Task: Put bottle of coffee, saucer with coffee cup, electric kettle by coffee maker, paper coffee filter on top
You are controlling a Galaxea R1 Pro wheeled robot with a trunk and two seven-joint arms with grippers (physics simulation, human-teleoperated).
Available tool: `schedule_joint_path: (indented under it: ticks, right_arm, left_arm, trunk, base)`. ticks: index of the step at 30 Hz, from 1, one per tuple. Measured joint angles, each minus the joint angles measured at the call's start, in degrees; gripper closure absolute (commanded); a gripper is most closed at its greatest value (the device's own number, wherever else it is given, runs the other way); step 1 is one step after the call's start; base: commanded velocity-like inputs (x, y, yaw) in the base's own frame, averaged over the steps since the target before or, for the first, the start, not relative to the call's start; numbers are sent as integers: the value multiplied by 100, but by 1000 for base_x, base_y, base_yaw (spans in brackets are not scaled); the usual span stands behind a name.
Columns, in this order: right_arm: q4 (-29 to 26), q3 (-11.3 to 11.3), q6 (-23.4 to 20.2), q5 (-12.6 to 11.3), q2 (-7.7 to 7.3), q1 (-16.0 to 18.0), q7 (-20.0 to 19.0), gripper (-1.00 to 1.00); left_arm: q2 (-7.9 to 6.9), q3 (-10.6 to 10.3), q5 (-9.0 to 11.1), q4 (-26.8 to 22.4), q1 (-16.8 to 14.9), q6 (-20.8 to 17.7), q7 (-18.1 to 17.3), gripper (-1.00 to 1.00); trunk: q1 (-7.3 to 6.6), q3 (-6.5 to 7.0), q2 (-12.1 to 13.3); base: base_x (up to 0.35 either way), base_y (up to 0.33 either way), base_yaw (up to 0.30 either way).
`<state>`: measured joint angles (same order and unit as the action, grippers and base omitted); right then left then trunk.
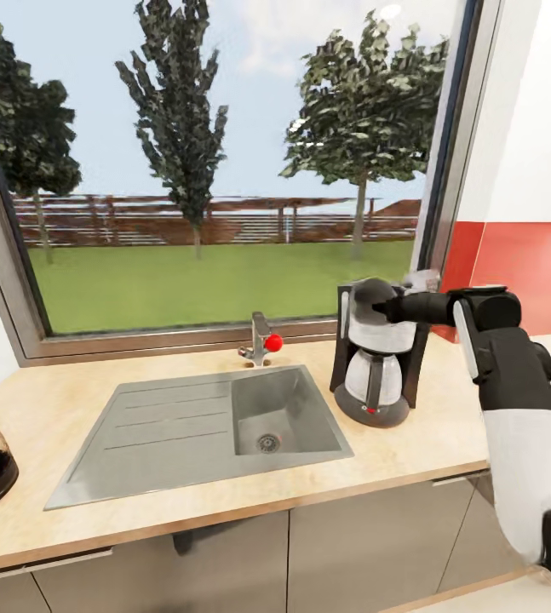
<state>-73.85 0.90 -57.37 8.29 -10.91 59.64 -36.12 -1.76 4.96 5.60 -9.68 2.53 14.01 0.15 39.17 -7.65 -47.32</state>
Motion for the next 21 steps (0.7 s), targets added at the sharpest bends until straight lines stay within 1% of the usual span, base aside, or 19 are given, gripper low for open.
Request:
schedule_joint_path:
  ticks: [1, 2, 3, 4, 6, 8, 9, 10, 11, 14, 15, 17, 19, 21]
  right_arm:
    - [266, -2, -7, 169, -3, 356, -3, 100]
    - [386, -5, -13, 232, -4, 526, -3, 100]
    - [602, -27, -19, 319, -3, 803, -6, 100]
    - [1377, -533, -26, 432, 0, 1520, -16, 100]
    - [1808, -804, -27, 460, -2, 1971, -15, 100]
    - [2357, -964, -25, 487, -35, 2383, -14, 100]
    - [2508, -989, -26, 486, -55, 2483, -14, 100]
    - [2778, -1025, -25, 492, -85, 2661, -13, 100]
    - [3111, -1055, -25, 494, -112, 2908, -13, 100]
    - [3392, -1078, -29, 488, -127, 3133, -12, 100]
    - [3574, -1087, -29, 494, -133, 3259, -11, 100]
    - [3796, -1094, -30, 494, -135, 3386, -10, 100]
    - [4165, -1100, -31, 497, -138, 3563, -8, 100]
    - [4639, -1106, -27, 560, -139, 3779, -6, 100]
  left_arm:
    - [0, 0, 0, 1, 0, 0, 0, -100]
    - [0, -1, 1, 1, 0, 0, 0, -100]
    - [0, 0, 0, 1, 0, 0, 0, -100]
    - [0, -1, 0, 3, -3, 1, 0, -100]
    - [0, -1, 1, 2, -3, 0, 0, -100]
    - [0, -1, 1, 2, -1, 0, 0, -100]
    - [0, -1, 1, 1, -1, 0, 0, -100]
    - [0, -1, 1, 1, 0, 0, 0, -100]
    - [0, -1, 1, 2, 0, 0, 0, -100]
    - [0, -1, 1, 2, -3, 0, 0, -100]
    - [0, -1, 1, 2, -2, 0, 0, -100]
    - [0, -1, 1, 2, -1, 0, 0, -100]
    - [0, -1, 1, 2, -1, 0, 0, -100]
    - [0, -1, 1, 2, 0, 0, 0, -100]
  trunk:
    - [0, 0, 0]
    - [0, -1, -1]
    - [0, 0, 0]
    - [1, 1, 5]
    - [0, 0, 0]
    - [0, -1, -1]
    - [0, -1, 0]
    - [0, -1, -1]
    - [0, 0, -1]
    - [0, -1, -1]
    - [0, -1, -1]
    - [0, -1, 0]
    - [0, -1, 0]
    - [0, -1, 0]
  base:
    - [0, 0, 0]
    - [0, 0, 0]
    - [0, 0, 0]
    - [0, 0, 0]
    - [0, 0, 0]
    - [0, 0, 0]
    - [0, 0, 0]
    - [0, 0, 0]
    - [0, 0, 0]
    - [0, 0, 0]
    - [0, 0, 0]
    - [0, 0, 0]
    - [0, 0, 0]
    - [0, 0, 0]
